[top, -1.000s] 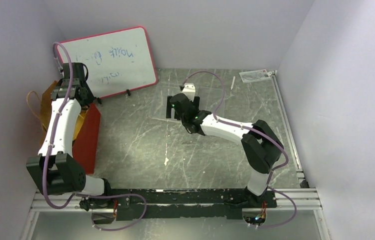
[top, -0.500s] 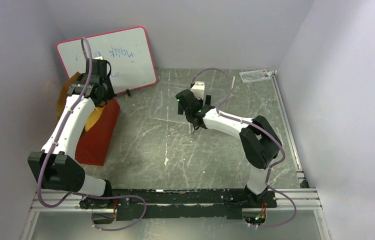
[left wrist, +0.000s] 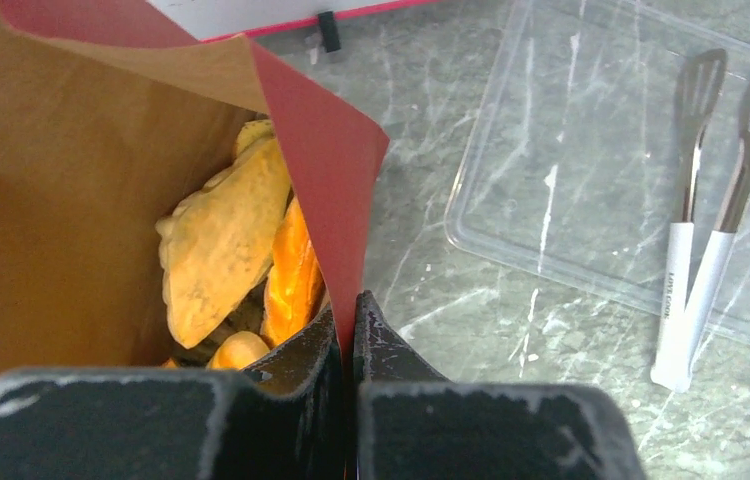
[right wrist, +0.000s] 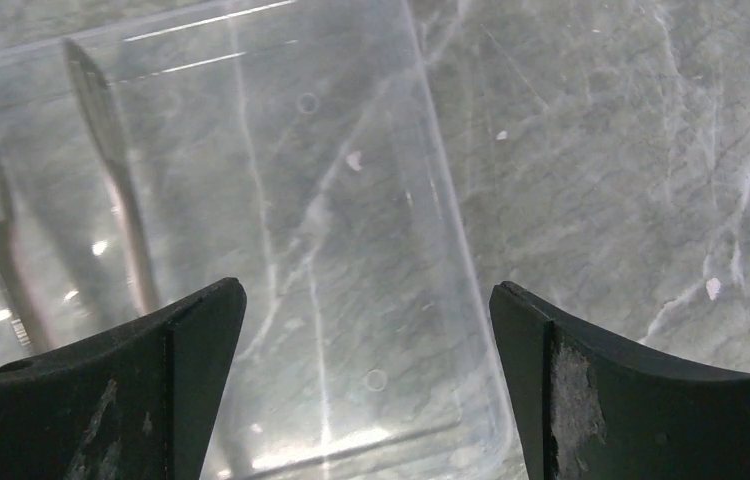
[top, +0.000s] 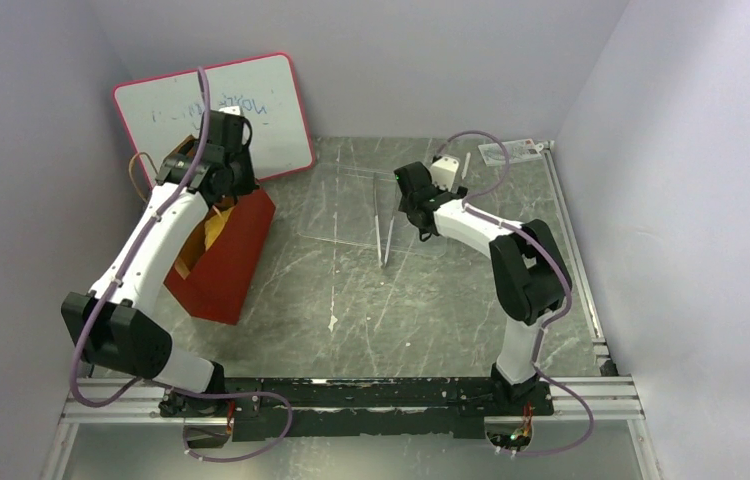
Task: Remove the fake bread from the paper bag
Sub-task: Move the container to the center of the board.
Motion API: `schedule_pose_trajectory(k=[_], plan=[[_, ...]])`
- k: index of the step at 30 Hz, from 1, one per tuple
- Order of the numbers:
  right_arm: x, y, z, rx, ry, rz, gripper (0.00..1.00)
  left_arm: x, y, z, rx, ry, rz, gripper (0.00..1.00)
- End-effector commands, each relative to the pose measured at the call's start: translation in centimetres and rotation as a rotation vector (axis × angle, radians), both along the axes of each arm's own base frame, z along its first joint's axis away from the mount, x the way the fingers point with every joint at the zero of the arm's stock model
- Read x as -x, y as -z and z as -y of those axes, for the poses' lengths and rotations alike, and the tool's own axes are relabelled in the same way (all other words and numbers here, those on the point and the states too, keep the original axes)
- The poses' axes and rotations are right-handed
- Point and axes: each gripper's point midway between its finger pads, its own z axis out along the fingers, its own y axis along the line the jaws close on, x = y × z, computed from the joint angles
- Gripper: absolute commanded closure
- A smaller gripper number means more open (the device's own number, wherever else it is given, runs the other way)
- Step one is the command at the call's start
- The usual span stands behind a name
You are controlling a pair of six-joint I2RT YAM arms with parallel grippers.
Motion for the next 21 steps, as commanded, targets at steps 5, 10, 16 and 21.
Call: schedule_pose_trajectory(k=[5,10,16,21], plan=[[0.4,4.3,3.9,0.026,0.101,-0.091,0.02,-1.5,-2.9,4.4,0.03,0.099,0.08,0.93],[0.4,6.6,4.6,0.026,0.119,-0.131,0.02,-1.9,-2.8,6.4,0.0,0.151,0.074,0.93],[0.0,9.1,5.0,-0.003,0.132,-0.165,0.14,-2.3,-2.0,8.1,-0.008,0.198,0.074,0.93],[0.6,10.3,5.3,-0.055,0.169,-0.194,0.4,-2.6,-1.7,9.1,-0.019,0.223,0.076,0.93]])
